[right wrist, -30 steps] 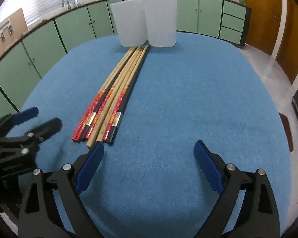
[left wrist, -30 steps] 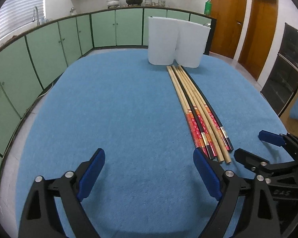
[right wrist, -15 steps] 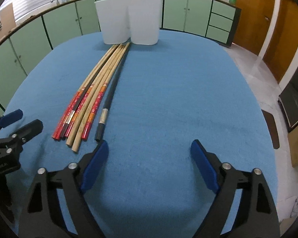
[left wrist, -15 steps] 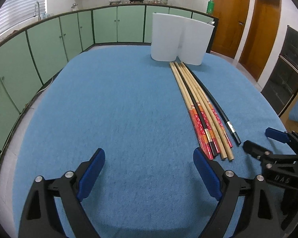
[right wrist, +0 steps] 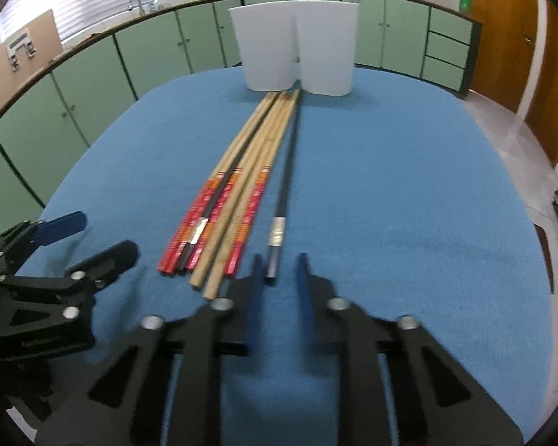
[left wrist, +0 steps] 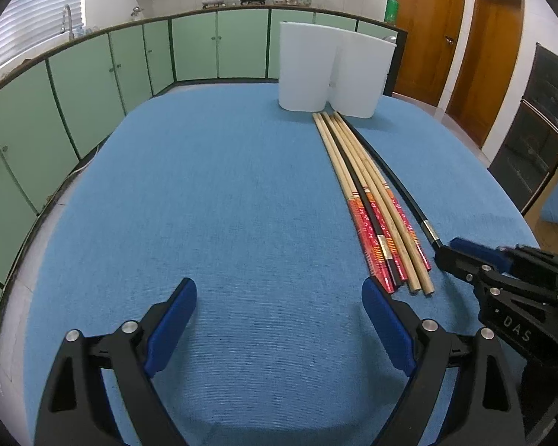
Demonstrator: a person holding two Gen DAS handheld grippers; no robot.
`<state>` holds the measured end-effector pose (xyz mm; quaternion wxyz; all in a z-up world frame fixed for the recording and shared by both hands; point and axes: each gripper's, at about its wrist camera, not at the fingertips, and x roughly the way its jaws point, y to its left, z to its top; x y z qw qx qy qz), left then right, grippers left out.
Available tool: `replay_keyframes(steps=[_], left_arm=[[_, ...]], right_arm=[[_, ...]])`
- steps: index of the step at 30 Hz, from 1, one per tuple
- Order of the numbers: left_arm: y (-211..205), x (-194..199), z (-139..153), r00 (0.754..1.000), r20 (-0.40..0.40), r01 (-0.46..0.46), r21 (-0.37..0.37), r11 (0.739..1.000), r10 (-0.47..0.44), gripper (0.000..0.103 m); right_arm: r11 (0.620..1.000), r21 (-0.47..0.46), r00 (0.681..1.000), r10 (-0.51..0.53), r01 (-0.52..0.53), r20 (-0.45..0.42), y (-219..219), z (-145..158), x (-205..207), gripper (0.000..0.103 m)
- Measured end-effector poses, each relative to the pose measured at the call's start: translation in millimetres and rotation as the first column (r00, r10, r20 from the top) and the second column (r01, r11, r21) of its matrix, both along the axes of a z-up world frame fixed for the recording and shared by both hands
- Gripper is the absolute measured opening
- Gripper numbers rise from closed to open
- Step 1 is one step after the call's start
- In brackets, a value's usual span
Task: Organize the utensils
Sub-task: 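Grasp the black chopstick with the right tool, then grasp a red-patterned wooden chopstick with the left tool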
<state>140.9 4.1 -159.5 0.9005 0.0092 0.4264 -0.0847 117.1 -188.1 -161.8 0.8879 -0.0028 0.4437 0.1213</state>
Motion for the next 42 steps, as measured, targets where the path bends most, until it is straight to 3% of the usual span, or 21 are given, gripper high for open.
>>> replay_keyframes(steps=[8,12,22,25,28,32,42], left_arm=[[-13.9,-4.2,0.7,0.999,-0.007,0.05,-0.02,0.999,-0.05,0.089],[-22.0,-2.3,-2.7,0.998,-0.017,0.064,0.005,0.998,-0.064,0.089],[-6.6,2.7,-7.0,0.999,-0.033,0.009,0.057,0.998,-0.007,0.089],[0.9,0.4,-3.8,1.0,-0.025,-0.006,0.04,0.999,0.007,0.089],[-1.6,-5.2,2.0,1.0,-0.002,0.021,0.005,1.0,-0.021,0.089],[-12.6,-2.5,-3.9,0.998,-0.026,0.055,0.027,0.998,-0.054,0.089],[-1.5,3.8,-5.7,0.999,-0.031,-0.022,0.058,0.998,0.024,0.089]], right_arm=[[0.999,0.018,0.999,-0.032,0.032,0.002,-17.3,1.0,-3.1,0.006],[0.998,0.031,0.999,-0.052,0.052,-0.001,-29.3,0.8,-6.2,0.006],[0.998,0.045,0.999,-0.054,0.054,-0.002,-31.6,-1.0,-4.5,0.006],[0.997,0.047,0.999,-0.054,0.054,-0.002,-31.7,-0.9,-4.6,0.006],[0.997,0.05,0.999,-0.054,0.054,-0.003,-32.3,-0.7,-4.9,0.006],[0.997,0.05,0.998,-0.055,0.055,-0.002,-32.2,-0.7,-4.7,0.006],[0.997,0.052,0.998,-0.056,0.056,-0.001,-32.0,-1.2,-5.1,0.006]])
